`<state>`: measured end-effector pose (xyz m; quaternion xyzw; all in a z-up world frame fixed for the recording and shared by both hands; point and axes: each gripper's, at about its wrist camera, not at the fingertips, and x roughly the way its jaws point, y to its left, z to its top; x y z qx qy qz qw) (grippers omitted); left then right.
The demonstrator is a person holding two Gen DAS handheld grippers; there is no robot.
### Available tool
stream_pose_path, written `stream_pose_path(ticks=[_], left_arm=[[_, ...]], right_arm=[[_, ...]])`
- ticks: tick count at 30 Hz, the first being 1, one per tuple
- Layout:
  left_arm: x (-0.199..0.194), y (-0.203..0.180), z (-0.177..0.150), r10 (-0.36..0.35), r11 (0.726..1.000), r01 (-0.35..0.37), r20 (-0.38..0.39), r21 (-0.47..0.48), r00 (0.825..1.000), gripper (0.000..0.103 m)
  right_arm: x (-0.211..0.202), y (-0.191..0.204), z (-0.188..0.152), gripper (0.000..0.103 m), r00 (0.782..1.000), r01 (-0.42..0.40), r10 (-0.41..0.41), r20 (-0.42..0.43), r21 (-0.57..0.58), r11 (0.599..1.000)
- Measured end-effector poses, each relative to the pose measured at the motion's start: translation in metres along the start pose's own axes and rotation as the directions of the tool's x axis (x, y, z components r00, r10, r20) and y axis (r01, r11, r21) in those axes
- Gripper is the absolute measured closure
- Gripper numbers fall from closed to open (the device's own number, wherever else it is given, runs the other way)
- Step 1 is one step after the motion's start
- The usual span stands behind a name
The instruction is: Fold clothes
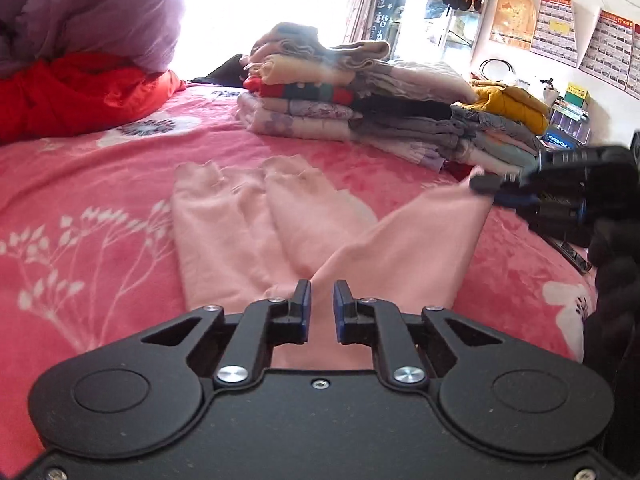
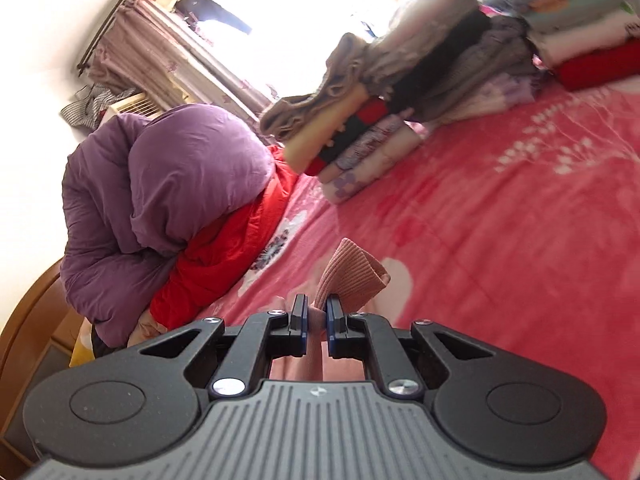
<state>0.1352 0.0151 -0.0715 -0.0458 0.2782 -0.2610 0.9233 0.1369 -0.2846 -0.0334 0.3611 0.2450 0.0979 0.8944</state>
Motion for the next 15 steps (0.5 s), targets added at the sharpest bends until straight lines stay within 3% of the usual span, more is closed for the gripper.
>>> stream_pose_path(ticks=[2,5,7,12,15], left_arm=[[0.010,0.003,0.003,0.016,1.000,-0.016,-0.017,-0.005,1.000,0.094],[0.043,0.016,0.000,0.028,0.998,-0.033,-0.112,-0.046,0.993,0.094],[0.058,0.016,-0.003,0.041,0.999,-0.043,-0.151,-0.012,0.988,0.094],[0.026,0.012,0.014,0.022,0.999,-0.023,-0.060,-0.024,0.998,0.094],[0.046,0.009,0.004,0.054,0.999,-0.053,-0.129,0.009,0.990,0.094]], right_arm=[[0.002,-0.010,-0.006,0.092,1.000,-0.004,0.004,-0.007,0.019,1.000],[0.003,-0.022,-0.013,0.092,1.000,-0.015,0.015,-0.002,0.053,0.998],[0.002,-0.029,-0.015,0.092,1.000,-0.021,0.020,0.006,0.073,0.997],[0.003,-0.040,-0.019,0.092,1.000,-0.022,0.022,0.007,0.111,0.994],[-0.001,-0.046,-0.020,0.092,1.000,-0.028,0.026,0.018,0.122,0.992]])
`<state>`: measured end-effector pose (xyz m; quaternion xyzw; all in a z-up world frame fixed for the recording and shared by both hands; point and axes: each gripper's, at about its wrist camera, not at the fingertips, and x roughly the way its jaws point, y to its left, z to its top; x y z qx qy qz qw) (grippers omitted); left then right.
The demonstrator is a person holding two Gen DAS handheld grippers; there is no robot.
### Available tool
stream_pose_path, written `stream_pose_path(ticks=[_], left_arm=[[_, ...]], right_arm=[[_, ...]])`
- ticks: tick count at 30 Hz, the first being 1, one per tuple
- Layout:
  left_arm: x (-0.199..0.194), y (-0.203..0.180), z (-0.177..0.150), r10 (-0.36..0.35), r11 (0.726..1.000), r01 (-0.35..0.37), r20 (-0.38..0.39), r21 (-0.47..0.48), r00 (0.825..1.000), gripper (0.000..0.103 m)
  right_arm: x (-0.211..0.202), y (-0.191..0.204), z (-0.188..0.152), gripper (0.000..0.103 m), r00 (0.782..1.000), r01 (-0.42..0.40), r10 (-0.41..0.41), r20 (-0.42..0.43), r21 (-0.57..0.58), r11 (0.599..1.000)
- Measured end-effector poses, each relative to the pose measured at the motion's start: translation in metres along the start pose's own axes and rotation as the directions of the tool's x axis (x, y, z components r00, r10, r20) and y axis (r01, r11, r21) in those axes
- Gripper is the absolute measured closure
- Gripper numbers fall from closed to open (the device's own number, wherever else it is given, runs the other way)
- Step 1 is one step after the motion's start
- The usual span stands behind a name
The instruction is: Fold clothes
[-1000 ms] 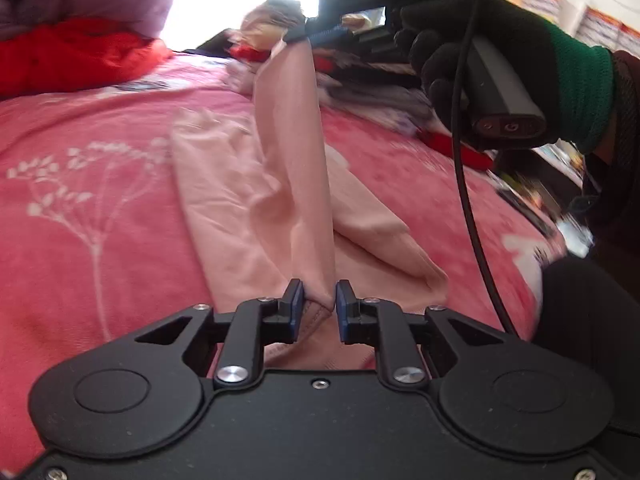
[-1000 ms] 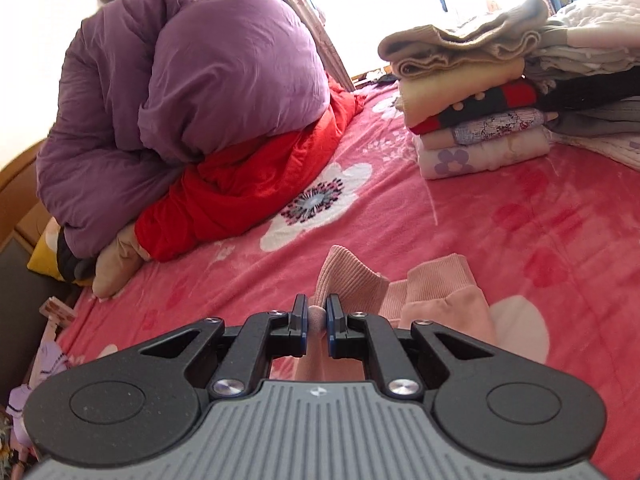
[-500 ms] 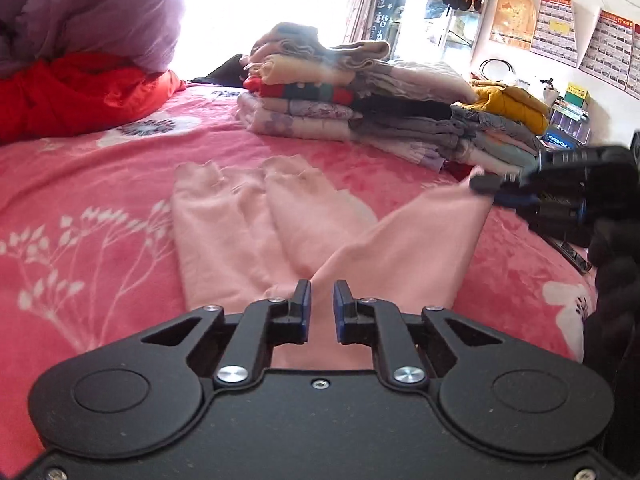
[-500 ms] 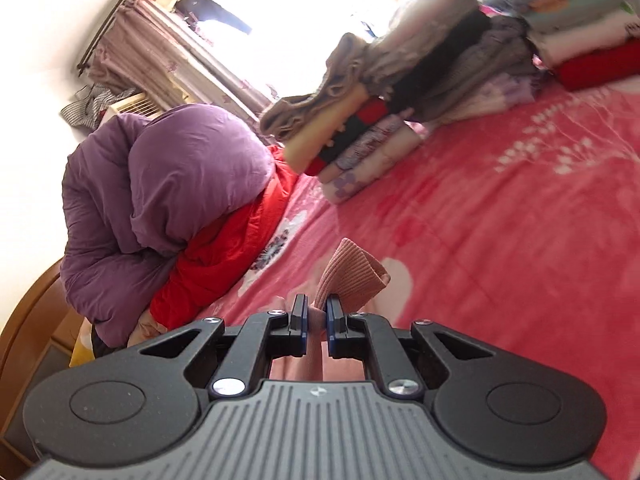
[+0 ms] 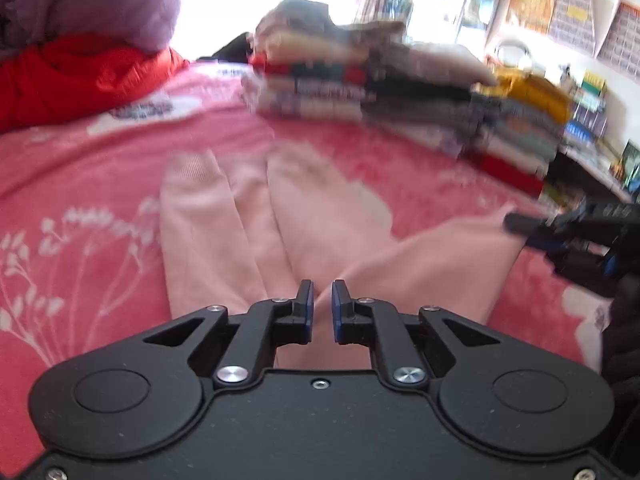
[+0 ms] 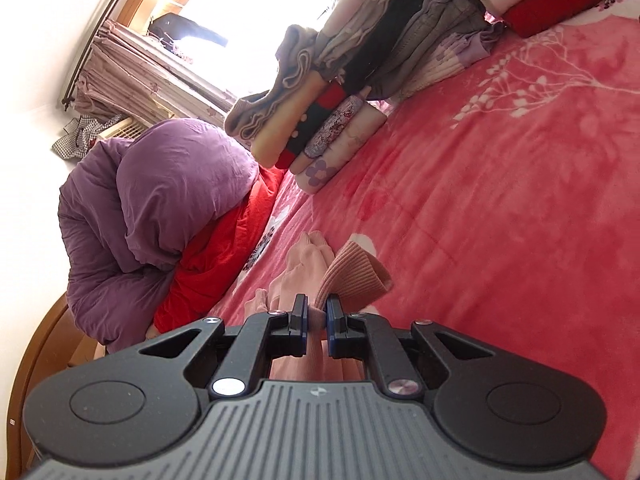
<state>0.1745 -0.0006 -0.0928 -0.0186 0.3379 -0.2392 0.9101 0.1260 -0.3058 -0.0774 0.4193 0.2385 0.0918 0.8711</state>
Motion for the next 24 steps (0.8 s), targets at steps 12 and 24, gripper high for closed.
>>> stream_pose_path(ticks=[12,24], left_arm=[[-0.034,0.004,-0.011,0.091,0.996,-0.092,0.053,0.013,0.994,0.094],[0.009,0.003,-0.009,0.118,0.993,-0.117,-0.023,0.020,0.993,0.094]], right_arm=[[-0.009,-0.002,-0.002,0.092,1.000,0.002,-0.002,0.025,0.014,1.000],[-0.019,0.013,-0.004,0.092,0.999,0.012,-0.011,0.051,-0.023,1.000]])
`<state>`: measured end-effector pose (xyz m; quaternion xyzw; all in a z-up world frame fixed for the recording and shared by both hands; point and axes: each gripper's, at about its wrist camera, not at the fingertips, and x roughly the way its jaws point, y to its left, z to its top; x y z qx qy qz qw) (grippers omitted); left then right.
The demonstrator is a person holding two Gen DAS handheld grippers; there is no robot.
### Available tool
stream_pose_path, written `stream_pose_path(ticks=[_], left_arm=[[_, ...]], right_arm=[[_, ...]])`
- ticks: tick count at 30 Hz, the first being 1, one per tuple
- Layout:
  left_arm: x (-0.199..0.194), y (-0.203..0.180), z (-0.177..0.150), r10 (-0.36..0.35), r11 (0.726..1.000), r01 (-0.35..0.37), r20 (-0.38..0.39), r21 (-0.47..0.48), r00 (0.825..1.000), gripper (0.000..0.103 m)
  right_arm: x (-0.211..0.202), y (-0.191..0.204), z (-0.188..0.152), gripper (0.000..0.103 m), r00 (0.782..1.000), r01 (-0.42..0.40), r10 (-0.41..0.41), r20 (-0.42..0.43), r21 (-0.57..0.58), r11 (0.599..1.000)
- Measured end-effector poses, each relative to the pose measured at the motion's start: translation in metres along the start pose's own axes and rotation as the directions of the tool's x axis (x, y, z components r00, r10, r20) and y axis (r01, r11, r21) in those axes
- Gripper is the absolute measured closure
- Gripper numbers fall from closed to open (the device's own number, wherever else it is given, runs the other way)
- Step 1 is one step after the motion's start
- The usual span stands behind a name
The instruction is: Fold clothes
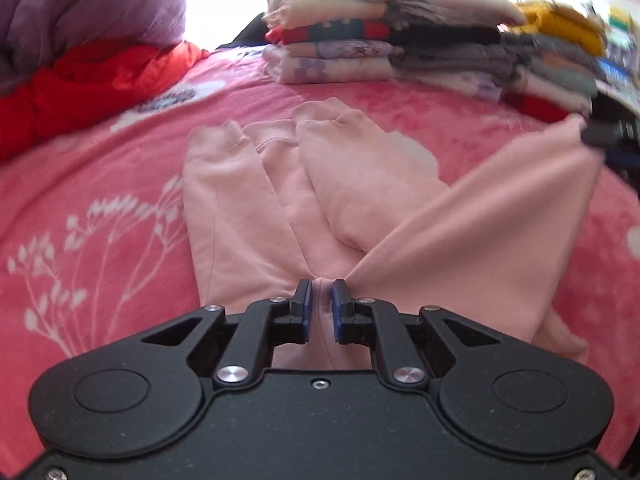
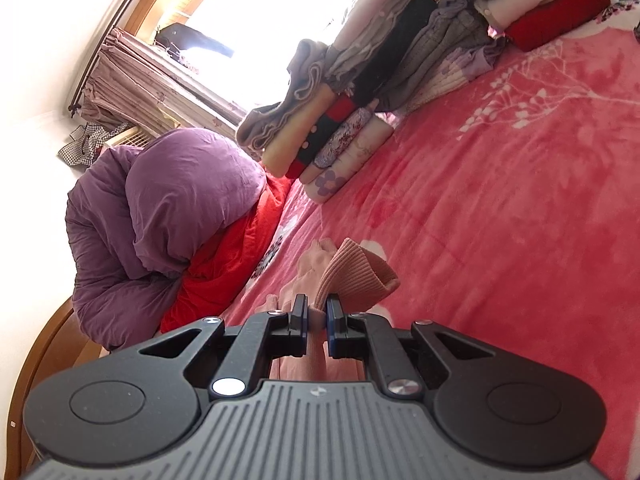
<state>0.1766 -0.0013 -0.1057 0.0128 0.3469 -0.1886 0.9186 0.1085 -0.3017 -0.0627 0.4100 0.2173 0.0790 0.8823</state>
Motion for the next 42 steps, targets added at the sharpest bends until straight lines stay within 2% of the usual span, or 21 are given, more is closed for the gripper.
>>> stream_pose_path(ticks=[3,5,7,9,12,13,16,19,23,25,26,28,31,32,33,35,36,38,39,42], left_arm=[[-0.005,0.020,-0.002,-0.047,0.990,0.047,0.002,-0.135,0.999,0.094],[-0.010,0.029,-0.002,-0.042,0.979,0.044,0.013,-0.198,0.999,0.094],[-0.016,0.032,-0.001,0.006,0.980,0.000,0.030,-0.198,1.000,0.094],[-0.021,0.030,0.000,-0.008,0.979,0.018,0.050,-0.203,0.999,0.094],[-0.025,0.016,0.002,-0.045,0.990,0.057,0.086,-0.133,0.995,0.094],[-0.023,0.012,0.002,-0.047,0.992,0.056,0.081,-0.110,0.996,0.094],[-0.002,0.016,-0.004,0.027,0.993,-0.026,0.002,-0.116,1.000,0.094],[-0.006,0.023,-0.001,0.028,0.990,-0.025,0.013,-0.142,1.000,0.096],[-0.022,0.019,0.003,-0.001,0.992,0.008,0.057,-0.124,0.998,0.096],[-0.025,0.012,0.004,-0.045,0.993,0.053,0.078,-0.103,0.996,0.096],[-0.024,0.009,0.004,-0.059,0.994,0.066,0.075,-0.088,0.995,0.096],[-0.013,0.002,0.001,-0.049,0.998,0.049,0.017,-0.038,0.999,0.096],[-0.018,-0.005,-0.001,-0.036,0.999,0.036,0.022,0.025,0.999,0.096],[-0.027,-0.007,-0.001,-0.056,0.997,0.055,0.034,0.051,0.998,0.093],[-0.037,-0.009,-0.001,-0.082,0.994,0.079,0.045,0.079,0.996,0.089],[-0.062,-0.017,-0.010,-0.172,0.974,0.160,0.065,0.159,0.983,0.059],[-0.074,-0.021,-0.016,-0.218,0.958,0.200,0.069,0.206,0.974,0.053],[-0.095,-0.033,-0.034,-0.284,0.916,0.257,0.048,0.307,0.958,0.052],[-0.100,-0.040,-0.044,-0.273,0.901,0.241,0.040,0.361,0.961,0.051],[-0.097,-0.052,-0.066,-0.138,0.871,0.098,0.048,0.482,0.989,0.052]], right_arm=[[-0.004,-0.009,-0.001,0.092,1.000,0.025,-0.025,0.002,0.030,0.999],[-0.007,-0.015,-0.006,0.092,0.999,0.038,-0.038,0.000,0.037,0.999],[-0.009,-0.022,-0.011,0.092,0.999,0.052,-0.052,0.002,0.052,0.997],[-0.012,-0.029,-0.013,0.092,0.998,0.067,-0.068,0.013,0.081,0.994],[-0.014,-0.036,-0.017,0.092,0.997,0.072,-0.073,0.007,0.110,0.991],[-0.014,-0.035,-0.018,0.092,0.997,0.075,-0.076,0.002,0.104,0.992],[-0.017,-0.033,-0.021,0.092,0.997,0.076,-0.077,0.012,0.089,0.993],[-0.022,-0.032,-0.019,0.092,0.996,0.081,-0.084,0.029,0.078,0.994],[-0.020,-0.032,-0.022,0.092,0.998,0.065,-0.065,-0.006,0.077,0.995],[-0.020,-0.028,-0.024,0.092,0.998,0.055,-0.055,-0.006,0.057,0.997],[-0.020,-0.026,-0.024,0.092,0.999,0.046,-0.045,-0.005,0.046,0.998],[-0.020,-0.023,-0.024,0.092,0.999,0.035,-0.035,-0.003,0.034,0.999],[-0.020,-0.019,-0.022,0.092,1.000,0.029,-0.029,0.004,0.024,0.999],[-0.020,-0.017,-0.021,0.092,1.000,0.028,-0.028,0.005,0.016,0.999],[-0.020,-0.015,-0.020,0.092,1.000,0.028,-0.028,0.009,0.006,1.000],[-0.021,-0.011,-0.017,0.092,0.999,0.030,-0.030,0.018,-0.011,0.999],[-0.020,-0.009,-0.016,0.092,0.999,0.026,-0.026,0.018,-0.012,1.000],[-0.017,-0.003,-0.013,0.092,1.000,0.022,-0.022,0.017,-0.022,1.000],[-0.016,0.001,-0.011,0.092,1.000,0.021,-0.021,0.017,-0.029,0.999],[-0.008,0.015,-0.004,0.092,1.000,0.017,-0.016,0.014,-0.048,0.999]])
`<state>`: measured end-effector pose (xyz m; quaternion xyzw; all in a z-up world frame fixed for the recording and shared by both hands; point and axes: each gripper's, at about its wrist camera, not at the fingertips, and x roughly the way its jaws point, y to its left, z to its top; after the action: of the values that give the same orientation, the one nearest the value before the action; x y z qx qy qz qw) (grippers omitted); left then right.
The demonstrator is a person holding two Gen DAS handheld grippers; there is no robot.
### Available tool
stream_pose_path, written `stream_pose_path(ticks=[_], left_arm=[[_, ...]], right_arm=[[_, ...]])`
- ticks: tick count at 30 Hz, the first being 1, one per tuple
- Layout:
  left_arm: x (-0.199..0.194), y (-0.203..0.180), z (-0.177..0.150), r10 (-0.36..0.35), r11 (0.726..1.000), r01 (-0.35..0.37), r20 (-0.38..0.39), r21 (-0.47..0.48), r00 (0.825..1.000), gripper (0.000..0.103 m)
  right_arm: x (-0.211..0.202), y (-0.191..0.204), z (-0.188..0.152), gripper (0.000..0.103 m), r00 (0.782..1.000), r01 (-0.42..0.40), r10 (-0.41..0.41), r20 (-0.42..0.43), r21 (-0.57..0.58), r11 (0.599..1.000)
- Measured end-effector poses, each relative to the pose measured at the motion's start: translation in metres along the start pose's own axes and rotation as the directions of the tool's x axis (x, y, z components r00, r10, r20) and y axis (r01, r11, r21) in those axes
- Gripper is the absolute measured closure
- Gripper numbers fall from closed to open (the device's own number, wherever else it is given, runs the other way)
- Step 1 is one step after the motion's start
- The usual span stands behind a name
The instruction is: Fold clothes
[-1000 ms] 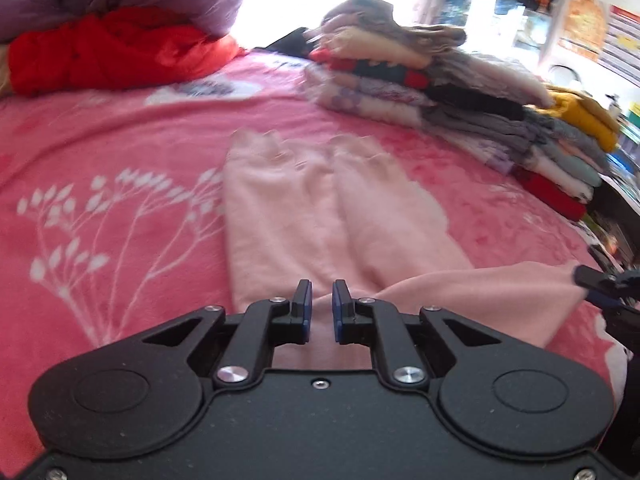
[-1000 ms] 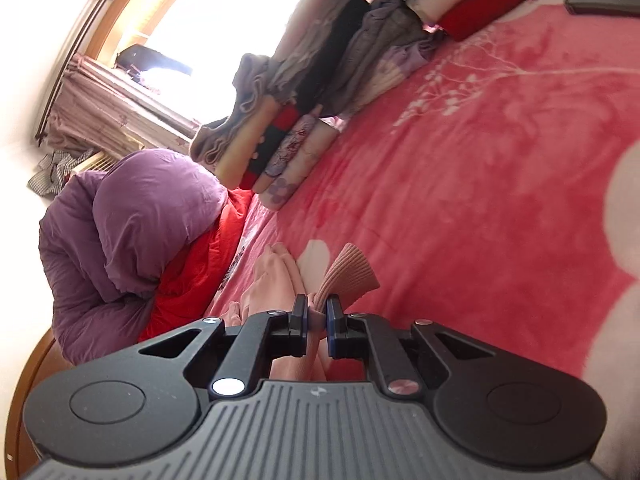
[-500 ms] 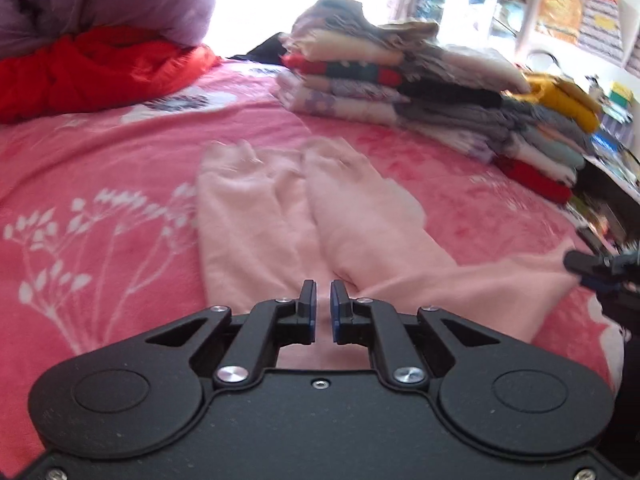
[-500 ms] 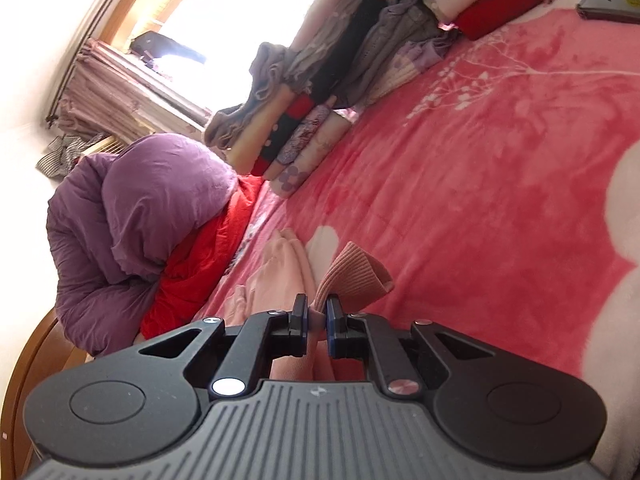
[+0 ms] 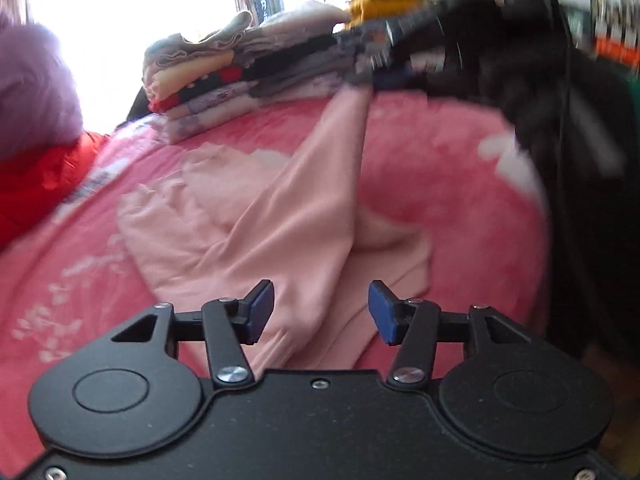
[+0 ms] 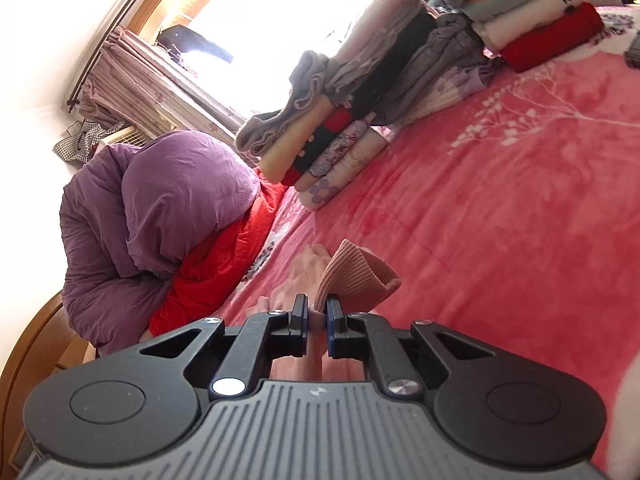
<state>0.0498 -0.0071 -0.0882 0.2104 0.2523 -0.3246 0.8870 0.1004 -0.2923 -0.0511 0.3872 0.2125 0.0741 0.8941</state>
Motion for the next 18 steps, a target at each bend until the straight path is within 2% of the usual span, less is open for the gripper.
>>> stream_pose_path(ticks=[1,5,8,12,15,18], left_arm=[[0.003,-0.001,-0.004,0.017,1.000,-0.017,-0.015,0.021,1.000,0.053],[0.008,0.003,-0.016,0.069,0.997,-0.067,-0.044,0.044,0.997,0.082],[0.008,0.012,-0.017,0.078,0.997,-0.077,-0.044,0.014,0.996,0.088],[0.005,0.033,-0.019,0.000,0.989,-0.005,-0.035,-0.148,0.999,0.089],[0.004,0.050,-0.024,-0.064,0.952,0.055,-0.020,-0.301,0.998,0.090],[0.002,0.071,-0.032,-0.115,0.886,0.107,0.010,-0.451,0.993,0.090]], right_arm=[[0.003,0.005,0.003,0.092,1.000,-0.003,0.003,-0.001,-0.004,1.000],[0.014,0.023,0.013,0.092,1.000,-0.005,0.005,-0.010,-0.013,1.000],[0.023,0.039,0.019,0.092,1.000,0.002,-0.002,-0.015,-0.033,0.999],[0.044,0.062,0.025,0.092,0.999,0.028,-0.031,-0.027,-0.076,0.997],[0.070,0.081,0.028,0.092,0.997,0.049,-0.056,-0.053,-0.119,0.992],[0.105,0.104,0.027,0.092,0.991,0.073,-0.092,-0.094,-0.188,0.979]])
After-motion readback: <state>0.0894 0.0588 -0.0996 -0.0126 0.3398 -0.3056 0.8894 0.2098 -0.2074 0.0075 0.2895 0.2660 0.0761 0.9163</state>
